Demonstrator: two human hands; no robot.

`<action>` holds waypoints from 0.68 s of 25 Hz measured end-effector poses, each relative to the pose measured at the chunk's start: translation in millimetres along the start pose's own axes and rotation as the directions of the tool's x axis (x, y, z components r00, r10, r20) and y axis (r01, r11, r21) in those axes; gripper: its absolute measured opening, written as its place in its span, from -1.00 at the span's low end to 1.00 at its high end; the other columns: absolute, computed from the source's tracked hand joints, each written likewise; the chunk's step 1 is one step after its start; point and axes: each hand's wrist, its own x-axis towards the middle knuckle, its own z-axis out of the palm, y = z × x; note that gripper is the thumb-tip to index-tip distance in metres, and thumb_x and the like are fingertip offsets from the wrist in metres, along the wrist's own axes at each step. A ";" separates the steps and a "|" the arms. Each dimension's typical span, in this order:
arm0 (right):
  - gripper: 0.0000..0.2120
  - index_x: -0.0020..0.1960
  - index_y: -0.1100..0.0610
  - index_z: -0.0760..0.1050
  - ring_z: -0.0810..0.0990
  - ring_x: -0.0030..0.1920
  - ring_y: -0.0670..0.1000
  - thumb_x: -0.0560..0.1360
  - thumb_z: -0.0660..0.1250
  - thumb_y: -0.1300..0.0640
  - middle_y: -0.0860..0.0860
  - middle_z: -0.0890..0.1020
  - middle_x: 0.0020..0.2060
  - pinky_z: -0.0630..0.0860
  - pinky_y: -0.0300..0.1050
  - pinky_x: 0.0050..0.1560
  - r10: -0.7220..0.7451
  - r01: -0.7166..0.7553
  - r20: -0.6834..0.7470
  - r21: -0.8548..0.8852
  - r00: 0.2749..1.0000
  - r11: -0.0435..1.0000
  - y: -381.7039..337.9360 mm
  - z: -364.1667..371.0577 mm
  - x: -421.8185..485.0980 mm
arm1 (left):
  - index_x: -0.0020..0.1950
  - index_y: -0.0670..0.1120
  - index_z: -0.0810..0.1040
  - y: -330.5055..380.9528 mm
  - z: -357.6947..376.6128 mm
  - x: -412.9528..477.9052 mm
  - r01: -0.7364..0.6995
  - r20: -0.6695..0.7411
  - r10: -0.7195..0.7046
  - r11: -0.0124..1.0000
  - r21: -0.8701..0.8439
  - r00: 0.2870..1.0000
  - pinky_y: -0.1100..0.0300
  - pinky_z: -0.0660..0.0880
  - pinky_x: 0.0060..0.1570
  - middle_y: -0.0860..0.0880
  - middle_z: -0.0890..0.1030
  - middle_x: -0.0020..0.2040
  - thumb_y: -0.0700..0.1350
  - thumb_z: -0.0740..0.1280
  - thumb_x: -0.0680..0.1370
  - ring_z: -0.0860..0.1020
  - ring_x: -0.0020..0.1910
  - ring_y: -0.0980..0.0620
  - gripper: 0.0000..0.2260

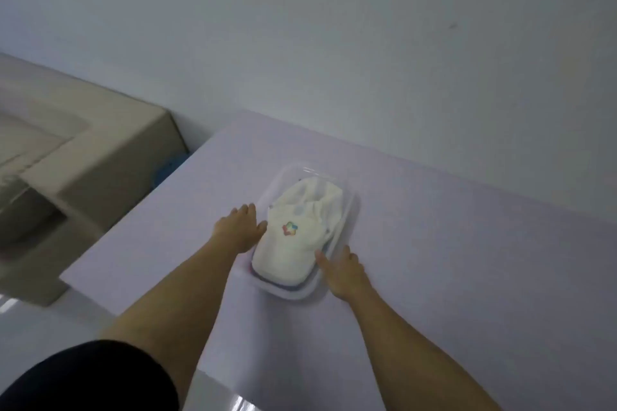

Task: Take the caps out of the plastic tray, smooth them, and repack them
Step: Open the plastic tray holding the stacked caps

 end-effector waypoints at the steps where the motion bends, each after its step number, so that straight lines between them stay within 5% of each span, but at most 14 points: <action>1: -0.12 0.50 0.20 0.00 0.31 0.37 0.22 0.44 0.09 -0.38 0.21 0.27 0.42 0.31 0.07 0.33 0.030 -0.031 0.021 0.080 0.999 0.996 -1.3 11.2 2.0 | 0.46 -0.18 0.14 -9.9 4.7 -2.1 0.072 0.034 -0.072 0.997 -0.018 0.997 -0.11 0.32 0.28 -0.17 0.31 0.45 0.16 -0.01 0.60 0.34 0.38 -0.20 -0.44; 4: -0.25 0.39 0.22 0.19 0.47 0.24 0.18 0.45 0.19 -0.31 0.17 0.44 0.30 0.44 0.00 0.20 0.079 -0.091 0.049 0.344 0.996 0.935 -2.8 35.9 3.9 | 0.50 -0.18 0.06 -30.5 28.7 -3.1 0.219 0.161 -0.188 0.954 -0.204 0.969 -0.10 0.30 0.32 -0.25 0.29 0.45 0.21 0.01 0.59 0.34 0.37 -0.26 -0.38; 7: -0.35 0.34 0.22 0.26 0.50 0.20 0.16 0.46 0.29 -0.21 0.13 0.49 0.24 0.45 -0.06 0.11 0.066 -0.073 0.030 0.431 0.997 0.899 -8.2 42.4 5.4 | 0.42 -0.22 0.18 -28.7 42.7 -1.9 0.254 0.163 -0.202 0.863 -0.437 0.966 -0.14 0.43 0.20 -0.31 0.41 0.32 0.18 0.06 0.59 0.42 0.24 -0.31 -0.43; 17: -0.43 0.31 0.27 0.26 0.48 0.20 0.15 0.53 0.20 -0.15 0.17 0.48 0.23 0.43 -0.09 0.11 0.041 -0.005 -0.081 0.401 0.996 0.916 69.6 -55.4 -10.8 | 0.21 -0.24 0.33 88.5 48.0 -28.7 0.001 -0.050 -0.031 0.862 -0.507 0.998 -0.03 0.52 -0.06 -0.18 0.51 -0.02 0.15 0.10 0.58 0.50 -0.10 -0.17 -0.54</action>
